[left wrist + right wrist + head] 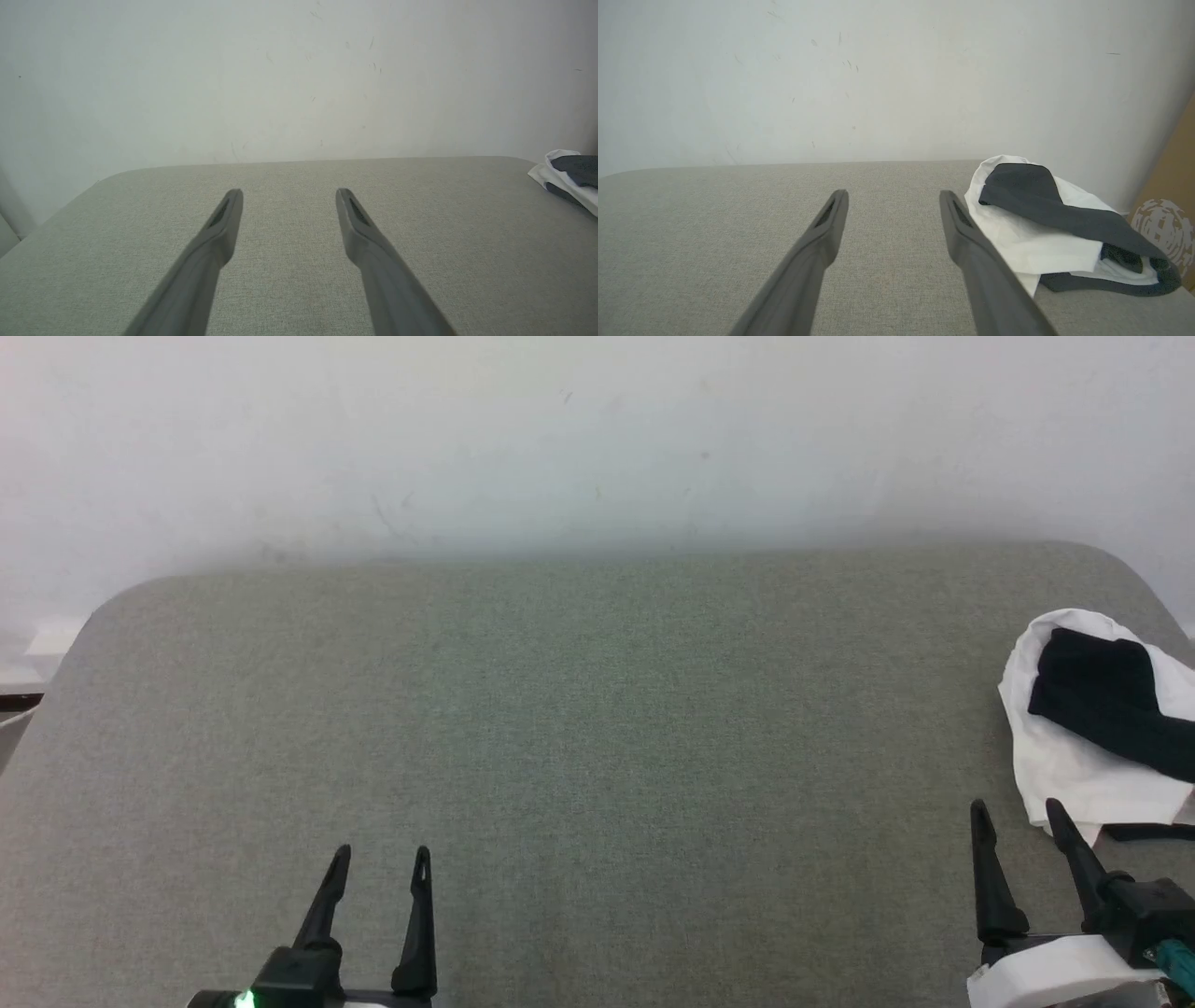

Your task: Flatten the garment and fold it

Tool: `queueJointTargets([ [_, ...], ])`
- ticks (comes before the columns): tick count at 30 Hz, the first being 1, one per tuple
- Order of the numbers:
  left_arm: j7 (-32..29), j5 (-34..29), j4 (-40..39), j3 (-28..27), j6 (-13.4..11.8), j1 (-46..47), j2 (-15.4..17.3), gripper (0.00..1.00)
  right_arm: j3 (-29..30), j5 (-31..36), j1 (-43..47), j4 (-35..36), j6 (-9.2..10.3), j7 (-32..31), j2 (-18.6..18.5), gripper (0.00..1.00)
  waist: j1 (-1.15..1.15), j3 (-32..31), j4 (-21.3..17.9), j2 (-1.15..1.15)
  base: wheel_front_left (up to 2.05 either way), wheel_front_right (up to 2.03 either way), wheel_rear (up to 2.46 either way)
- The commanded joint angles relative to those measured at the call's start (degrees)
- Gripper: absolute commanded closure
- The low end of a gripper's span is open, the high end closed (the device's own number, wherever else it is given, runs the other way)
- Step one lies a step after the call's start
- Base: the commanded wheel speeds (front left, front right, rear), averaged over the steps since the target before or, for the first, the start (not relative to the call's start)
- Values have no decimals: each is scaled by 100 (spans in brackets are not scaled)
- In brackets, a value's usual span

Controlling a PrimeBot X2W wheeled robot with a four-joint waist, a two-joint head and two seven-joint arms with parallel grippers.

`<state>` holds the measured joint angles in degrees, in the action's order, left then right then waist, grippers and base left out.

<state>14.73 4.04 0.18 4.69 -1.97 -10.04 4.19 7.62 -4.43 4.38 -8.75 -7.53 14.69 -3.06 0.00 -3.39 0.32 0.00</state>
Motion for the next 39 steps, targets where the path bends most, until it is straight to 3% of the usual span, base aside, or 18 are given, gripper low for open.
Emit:
queueJointTargets([
  [1, 27, -50, 26, 7, 64, 87, -6, 0, 16, 5, -62, -23, 4, 28, 18, 0, 0, -7, -27, 0, 0, 0, 0],
  [16, 27, 20, -132, -70, 37, 58, -69, 0, 17, 50, 1, -69, 4, 30, 18, 0, 0, -86, -87, 0, 0, 0, 0],
  [17, -3, 1, -113, -54, 39, 0, -51, 100, 15, 35, 5, -67, 0, -1, 0, 100, 0, -83, -90, 0, 0, 0, 0],
  [39, -209, -56, -94, -107, 60, 132, -60, 100, -93, 91, -56, 63, 1, -204, 0, 100, 0, -25, -83, 0, 0, 0, 0],
])
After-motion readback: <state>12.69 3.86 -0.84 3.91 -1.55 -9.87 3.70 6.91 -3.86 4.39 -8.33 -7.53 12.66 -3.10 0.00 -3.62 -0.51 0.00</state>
